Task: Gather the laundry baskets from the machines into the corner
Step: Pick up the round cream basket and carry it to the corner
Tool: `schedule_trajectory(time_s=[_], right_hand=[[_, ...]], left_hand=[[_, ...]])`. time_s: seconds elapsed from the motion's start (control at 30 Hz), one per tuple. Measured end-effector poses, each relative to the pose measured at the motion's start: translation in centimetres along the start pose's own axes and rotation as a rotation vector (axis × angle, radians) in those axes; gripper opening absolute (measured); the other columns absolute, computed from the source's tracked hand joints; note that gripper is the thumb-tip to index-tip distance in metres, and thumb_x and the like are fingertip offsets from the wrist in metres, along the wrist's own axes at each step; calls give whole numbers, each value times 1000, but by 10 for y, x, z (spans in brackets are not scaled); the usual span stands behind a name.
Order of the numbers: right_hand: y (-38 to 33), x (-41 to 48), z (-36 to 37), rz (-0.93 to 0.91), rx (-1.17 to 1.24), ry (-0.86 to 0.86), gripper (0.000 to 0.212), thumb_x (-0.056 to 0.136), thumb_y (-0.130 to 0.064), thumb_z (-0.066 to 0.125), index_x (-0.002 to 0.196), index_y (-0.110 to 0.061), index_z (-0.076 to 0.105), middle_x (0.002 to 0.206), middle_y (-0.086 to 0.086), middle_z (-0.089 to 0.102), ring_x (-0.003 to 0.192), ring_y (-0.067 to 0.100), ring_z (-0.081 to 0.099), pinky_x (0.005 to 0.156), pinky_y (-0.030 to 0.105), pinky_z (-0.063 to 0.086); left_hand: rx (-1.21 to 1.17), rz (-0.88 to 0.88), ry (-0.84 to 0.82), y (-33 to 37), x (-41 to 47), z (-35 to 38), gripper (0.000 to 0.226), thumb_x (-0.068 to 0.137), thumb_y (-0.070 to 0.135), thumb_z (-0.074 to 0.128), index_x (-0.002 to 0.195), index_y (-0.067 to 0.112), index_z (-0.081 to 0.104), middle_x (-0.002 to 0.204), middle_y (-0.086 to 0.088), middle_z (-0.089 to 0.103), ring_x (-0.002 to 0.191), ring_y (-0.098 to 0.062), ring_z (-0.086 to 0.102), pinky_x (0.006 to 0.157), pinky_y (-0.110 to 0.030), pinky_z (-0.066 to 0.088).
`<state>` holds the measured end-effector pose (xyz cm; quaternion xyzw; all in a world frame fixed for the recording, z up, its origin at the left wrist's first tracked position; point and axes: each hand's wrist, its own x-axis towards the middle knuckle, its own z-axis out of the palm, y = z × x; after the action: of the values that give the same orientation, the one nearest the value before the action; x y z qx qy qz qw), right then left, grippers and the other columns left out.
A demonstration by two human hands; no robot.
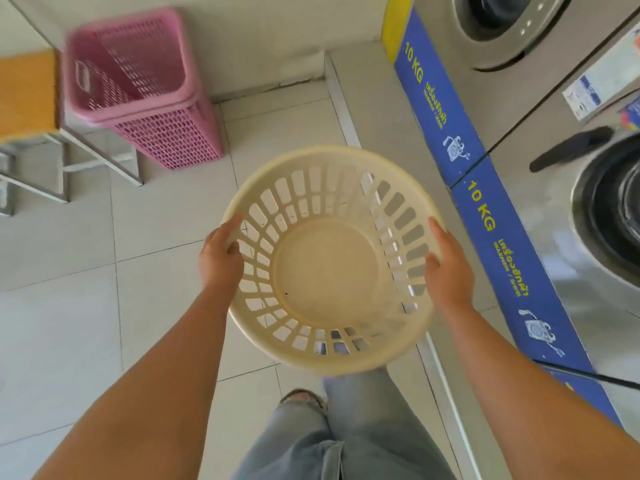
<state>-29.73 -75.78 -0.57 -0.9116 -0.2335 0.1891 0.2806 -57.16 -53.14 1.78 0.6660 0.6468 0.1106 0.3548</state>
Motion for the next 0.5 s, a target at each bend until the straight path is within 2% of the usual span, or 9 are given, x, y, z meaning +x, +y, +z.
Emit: schedule_trajectory(time_s=[0.3, 0.5], right_hand=[[-126, 151, 39, -116, -28, -110, 68, 92, -5, 46, 145, -46, 34, 152, -12, 38, 133, 15, 44, 102, 36, 40], [-203, 243, 79, -130, -60, -103, 62, 95, -8, 45, 146, -43, 35, 153, -11, 37, 133, 16, 44, 100, 35, 40]], left_hand=[[-81, -90, 88, 40, 142, -27, 58, 92, 4, 38, 131, 43, 54, 132, 4, 53, 95, -14, 50, 75, -28, 39], [-67, -119, 78, 69, 259, -41, 57, 92, 4, 38, 132, 42, 53, 135, 4, 51, 92, -15, 51, 73, -29, 41]])
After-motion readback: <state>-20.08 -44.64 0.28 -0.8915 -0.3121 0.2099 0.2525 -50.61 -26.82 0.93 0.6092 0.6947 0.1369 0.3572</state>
